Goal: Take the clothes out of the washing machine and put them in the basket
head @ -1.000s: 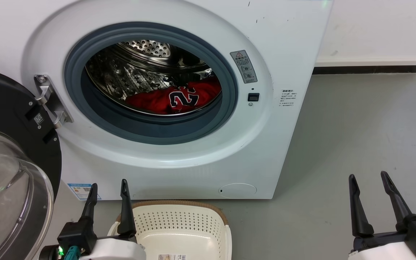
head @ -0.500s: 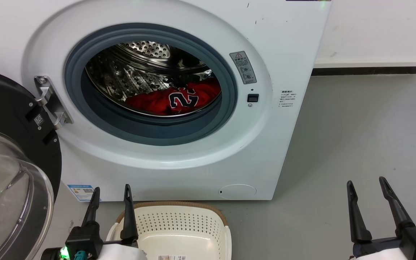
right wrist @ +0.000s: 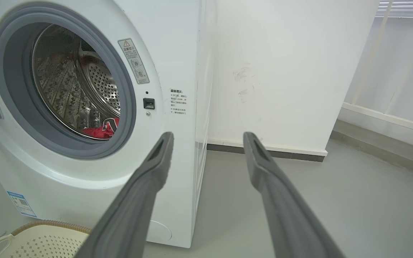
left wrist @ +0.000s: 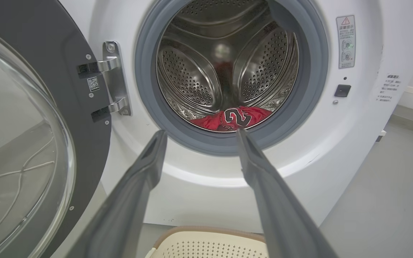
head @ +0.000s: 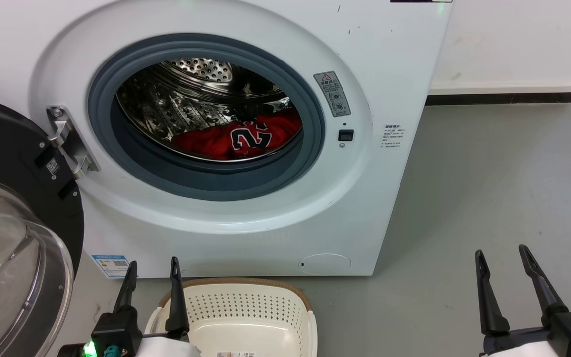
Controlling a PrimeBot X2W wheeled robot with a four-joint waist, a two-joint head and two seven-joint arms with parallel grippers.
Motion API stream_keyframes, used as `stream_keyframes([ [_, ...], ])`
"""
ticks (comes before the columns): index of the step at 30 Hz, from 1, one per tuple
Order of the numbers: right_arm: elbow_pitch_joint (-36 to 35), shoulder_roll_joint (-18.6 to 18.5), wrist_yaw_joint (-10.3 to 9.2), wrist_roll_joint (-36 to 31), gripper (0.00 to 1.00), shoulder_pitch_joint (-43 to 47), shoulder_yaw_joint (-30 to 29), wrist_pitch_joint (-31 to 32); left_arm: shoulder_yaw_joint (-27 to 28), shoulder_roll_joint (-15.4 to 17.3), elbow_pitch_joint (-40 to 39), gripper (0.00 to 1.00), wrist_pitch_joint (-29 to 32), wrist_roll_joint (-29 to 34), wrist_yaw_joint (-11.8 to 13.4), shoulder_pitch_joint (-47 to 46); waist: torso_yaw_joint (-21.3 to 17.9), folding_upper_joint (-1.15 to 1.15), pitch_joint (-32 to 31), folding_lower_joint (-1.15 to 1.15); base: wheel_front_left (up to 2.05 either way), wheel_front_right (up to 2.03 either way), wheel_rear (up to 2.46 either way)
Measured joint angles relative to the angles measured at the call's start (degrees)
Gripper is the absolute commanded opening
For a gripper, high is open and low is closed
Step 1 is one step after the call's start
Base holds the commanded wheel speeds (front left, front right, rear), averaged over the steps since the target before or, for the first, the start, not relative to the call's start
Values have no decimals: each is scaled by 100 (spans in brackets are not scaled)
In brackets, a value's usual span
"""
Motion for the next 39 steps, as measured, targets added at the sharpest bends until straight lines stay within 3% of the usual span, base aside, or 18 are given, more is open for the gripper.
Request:
stream_keyframes([
  [5,0,0,0,1,100,-3,-2,0,13,1,218,100,-8,19,12,-74,-8,0,31,0,0,0,0],
  [11,-4,0,0,4,100,-26,22,0,23,5,800,100,-8,170,-201,-755,-23,0,130,0,0,0,0],
  [23,-30,-8,1,99,100,-532,124,-2,-93,465,3188,100,24,383,-724,-3471,-300,0,817,0,0,0,0],
  [33,-38,-10,1,309,100,-1021,192,-2,-463,884,4734,100,848,526,-1165,-5701,-679,0,1693,1,0,0,0],
  [39,-60,-10,1,530,100,-1386,244,-2,-637,1149,5287,100,1504,467,-1262,-6812,-904,0,2293,1,0,0,0],
])
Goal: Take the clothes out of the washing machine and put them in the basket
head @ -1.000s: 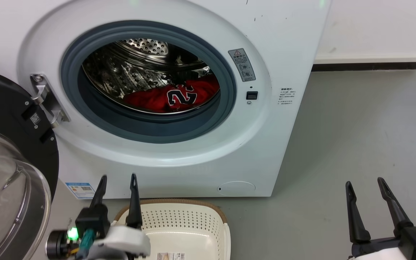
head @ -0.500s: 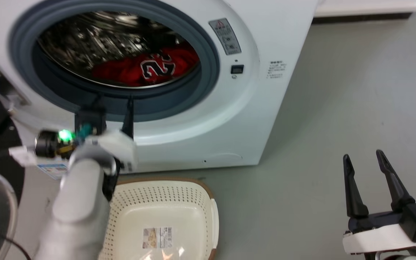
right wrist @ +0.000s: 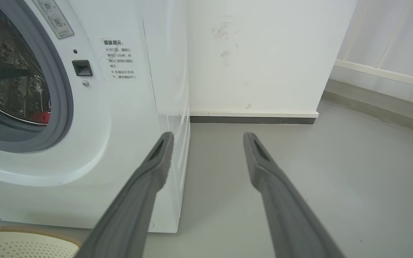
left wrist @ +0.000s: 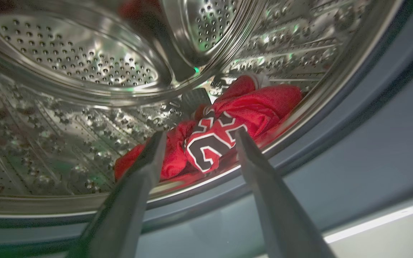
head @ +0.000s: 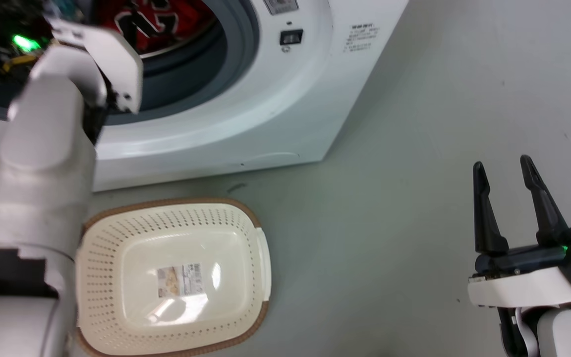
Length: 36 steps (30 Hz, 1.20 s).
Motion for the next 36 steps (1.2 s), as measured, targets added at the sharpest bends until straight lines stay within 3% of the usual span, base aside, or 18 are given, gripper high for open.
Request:
stream_keyframes([
  [15,-80,1,0,392,100,-516,70,0,-925,647,825,100,1690,-760,-34,-1758,-581,0,1223,0,0,0,0],
  [29,-141,0,0,531,100,-734,96,0,-1566,904,940,100,2318,-1321,-33,-2201,-757,0,1752,-1,0,0,0],
  [30,-141,0,0,532,100,-736,103,0,-1604,907,946,67,2363,-1362,-33,-2224,-761,0,1759,0,0,0,0],
  [31,-140,1,0,532,100,-738,109,0,-1656,909,947,11,2404,-1380,-33,-2237,-761,0,1760,0,0,0,0],
  [32,-140,0,0,532,100,-741,111,0,-1710,914,944,0,2421,-1414,-33,-2243,-760,0,1762,-1,0,0,0],
  [36,-133,1,0,553,100,-748,118,0,-1837,922,936,0,2470,-1603,-34,-2225,-757,0,1728,-1,0,0,0],
])
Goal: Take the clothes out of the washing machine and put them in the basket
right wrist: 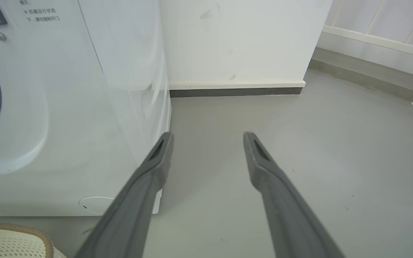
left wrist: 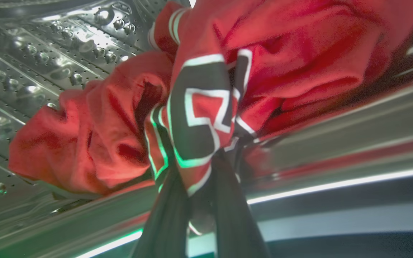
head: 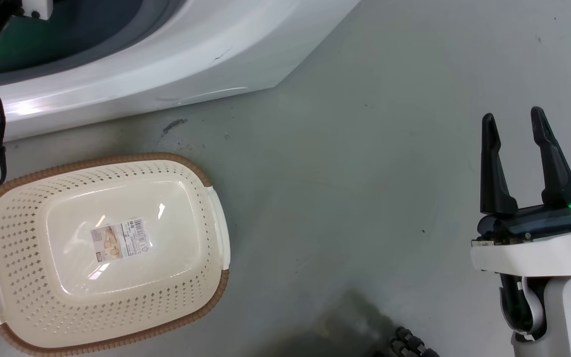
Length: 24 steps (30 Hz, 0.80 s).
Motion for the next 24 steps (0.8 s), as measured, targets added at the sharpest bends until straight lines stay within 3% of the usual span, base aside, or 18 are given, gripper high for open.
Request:
stream_keyframes([
  [11,40,1,0,-176,100,66,-51,0,-125,-130,-276,0,-1073,-597,0,748,189,0,-578,0,0,0,0],
  [24,153,2,0,-558,100,494,-177,0,-535,-398,-1026,0,-2729,-1262,0,2281,774,0,-1606,-1,0,0,0],
])
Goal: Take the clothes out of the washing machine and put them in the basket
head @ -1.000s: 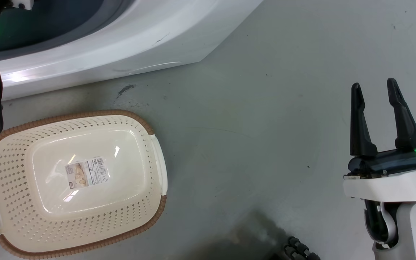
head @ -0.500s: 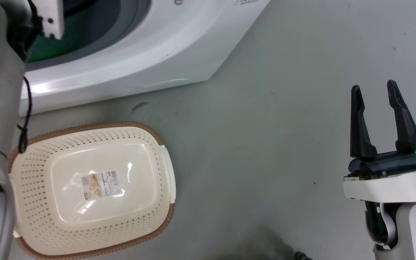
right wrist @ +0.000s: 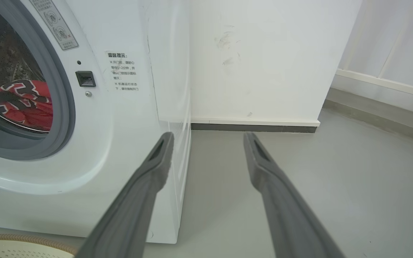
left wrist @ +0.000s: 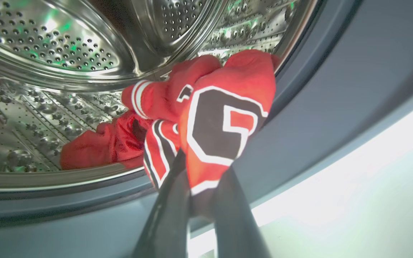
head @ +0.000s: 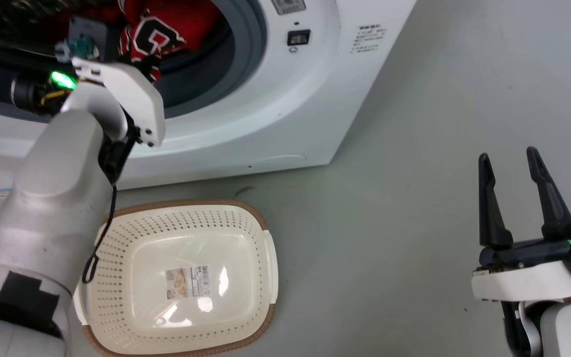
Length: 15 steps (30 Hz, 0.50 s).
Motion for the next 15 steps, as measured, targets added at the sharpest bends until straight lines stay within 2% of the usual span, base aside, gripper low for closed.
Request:
stream_keyframes([
  [7,80,0,0,-149,100,318,-42,0,-91,0,-379,0,-762,-92,12,727,308,0,-573,0,0,0,0],
  [15,138,0,0,-235,100,625,-54,0,-26,125,-1417,0,-1127,-107,321,1603,617,0,-1177,-1,0,0,0],
])
